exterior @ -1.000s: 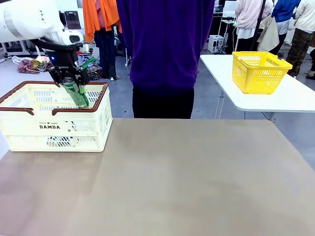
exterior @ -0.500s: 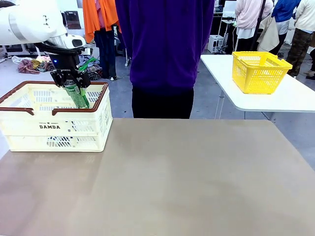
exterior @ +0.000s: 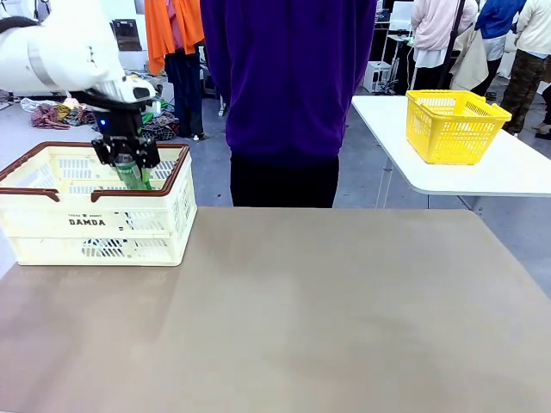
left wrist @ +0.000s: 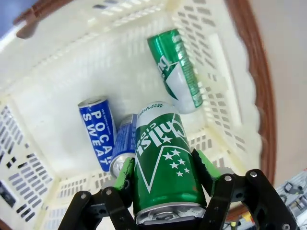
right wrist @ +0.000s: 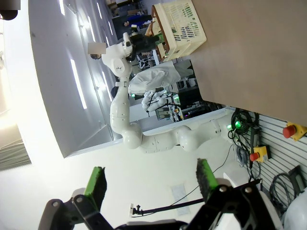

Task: Place the drinks into the Shopping basket.
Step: Pick up one drink and place it into the Shopping basket.

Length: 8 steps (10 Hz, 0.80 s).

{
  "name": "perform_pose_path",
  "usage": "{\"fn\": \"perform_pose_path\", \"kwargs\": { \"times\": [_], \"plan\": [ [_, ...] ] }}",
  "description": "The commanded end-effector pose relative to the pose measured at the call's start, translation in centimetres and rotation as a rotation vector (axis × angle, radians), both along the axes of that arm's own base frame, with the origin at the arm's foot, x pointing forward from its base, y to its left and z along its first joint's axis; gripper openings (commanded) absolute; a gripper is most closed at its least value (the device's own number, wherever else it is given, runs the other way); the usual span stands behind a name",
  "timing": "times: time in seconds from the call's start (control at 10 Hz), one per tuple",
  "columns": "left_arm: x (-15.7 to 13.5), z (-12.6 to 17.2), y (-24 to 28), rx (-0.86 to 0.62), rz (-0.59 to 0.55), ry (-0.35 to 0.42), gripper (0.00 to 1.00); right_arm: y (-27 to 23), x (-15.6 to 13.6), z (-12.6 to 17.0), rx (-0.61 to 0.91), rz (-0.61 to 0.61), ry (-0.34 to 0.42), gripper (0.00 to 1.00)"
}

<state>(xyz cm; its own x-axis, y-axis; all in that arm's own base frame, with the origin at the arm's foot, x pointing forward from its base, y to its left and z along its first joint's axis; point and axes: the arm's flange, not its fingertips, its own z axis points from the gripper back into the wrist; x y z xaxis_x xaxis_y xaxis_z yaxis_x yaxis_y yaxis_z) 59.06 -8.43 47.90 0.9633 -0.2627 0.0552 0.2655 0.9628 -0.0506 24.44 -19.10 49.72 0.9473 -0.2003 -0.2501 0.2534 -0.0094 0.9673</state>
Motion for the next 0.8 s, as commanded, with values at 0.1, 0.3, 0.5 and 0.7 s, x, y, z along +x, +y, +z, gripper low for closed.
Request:
{"fn": "perform_pose_path", "kwargs": {
  "times": [0.1, 0.3, 0.5, 0.7],
  "plan": [
    [0.8, -3.0, -0.3, 0.048, 0.049, 0.055, 0.00, 0.0, -0.1, 0.3, 0.003, -0.002, -0.009, 1.00],
    [1.5, -4.2, -0.6, 0.046, 0.067, 0.072, 0.00, 0.0, -0.1, 0.3, 0.003, -0.002, -0.009, 1.00],
    [1.9, -4.7, -0.9, 0.064, 0.101, 0.070, 0.00, 0.0, -0.1, 0.3, 0.003, -0.002, -0.009, 1.00],
    [2.1, -5.1, -0.9, 0.078, 0.109, 0.099, 0.27, 0.0, -0.1, 0.3, 0.003, -0.002, -0.009, 1.00]
  ]
}}
